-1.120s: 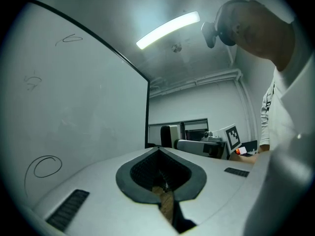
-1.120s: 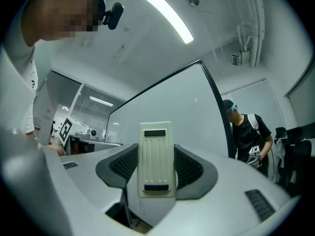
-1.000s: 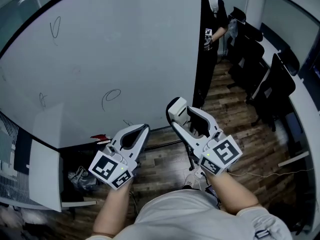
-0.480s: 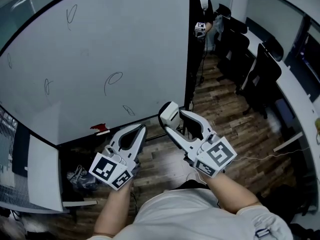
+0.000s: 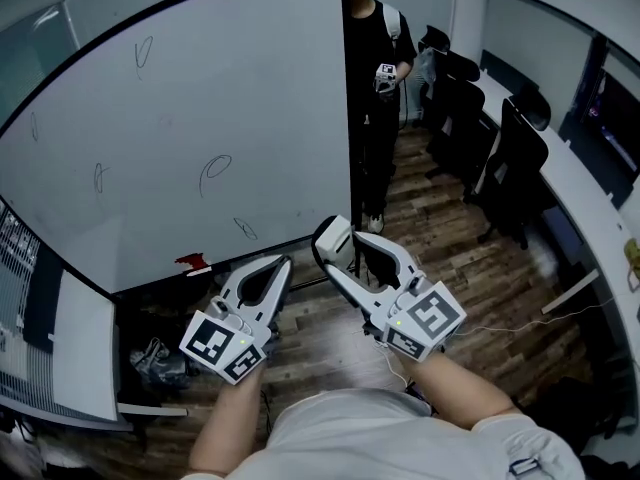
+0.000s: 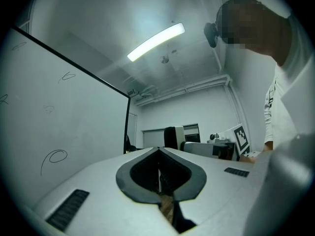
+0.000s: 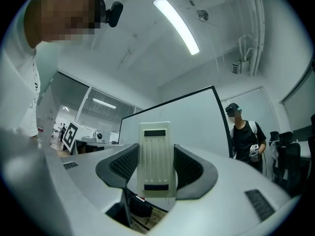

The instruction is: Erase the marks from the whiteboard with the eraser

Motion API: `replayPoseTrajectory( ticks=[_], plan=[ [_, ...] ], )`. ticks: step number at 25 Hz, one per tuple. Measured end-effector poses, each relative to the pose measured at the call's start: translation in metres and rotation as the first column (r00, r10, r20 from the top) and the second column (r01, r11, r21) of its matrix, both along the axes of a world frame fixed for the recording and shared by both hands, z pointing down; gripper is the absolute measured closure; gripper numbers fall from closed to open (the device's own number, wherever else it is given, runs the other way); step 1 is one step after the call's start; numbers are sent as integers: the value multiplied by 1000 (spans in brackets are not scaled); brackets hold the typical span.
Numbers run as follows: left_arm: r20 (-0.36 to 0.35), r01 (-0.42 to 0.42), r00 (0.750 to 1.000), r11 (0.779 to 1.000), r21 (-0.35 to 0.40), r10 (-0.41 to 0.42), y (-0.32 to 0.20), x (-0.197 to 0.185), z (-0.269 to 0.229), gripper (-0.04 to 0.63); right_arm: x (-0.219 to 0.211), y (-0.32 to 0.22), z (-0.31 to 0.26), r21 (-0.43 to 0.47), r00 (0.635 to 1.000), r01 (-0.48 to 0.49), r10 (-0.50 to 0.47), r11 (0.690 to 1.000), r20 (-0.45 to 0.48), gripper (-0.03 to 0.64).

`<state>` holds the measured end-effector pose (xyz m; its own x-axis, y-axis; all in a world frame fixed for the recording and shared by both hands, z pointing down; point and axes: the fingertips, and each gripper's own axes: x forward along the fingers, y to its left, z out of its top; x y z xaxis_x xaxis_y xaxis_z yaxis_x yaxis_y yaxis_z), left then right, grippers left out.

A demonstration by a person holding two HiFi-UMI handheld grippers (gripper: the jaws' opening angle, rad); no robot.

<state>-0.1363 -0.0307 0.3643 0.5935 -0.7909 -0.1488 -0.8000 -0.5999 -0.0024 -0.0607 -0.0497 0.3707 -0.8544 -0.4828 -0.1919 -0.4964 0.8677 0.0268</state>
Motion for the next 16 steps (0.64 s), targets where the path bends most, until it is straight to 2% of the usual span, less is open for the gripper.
replayPoseTrajectory(
  ticks=[10,16],
  plan=[
    [-26,17,1000,1000,21,-16,39,101,-11,588,95,36,-6,23,999,28,-27,999,-31,382],
    [-30,27,999,1000,5,-27,67,142,-5,588,134,63,0,-6,999,44,-45,999,-25,382]
  ],
)
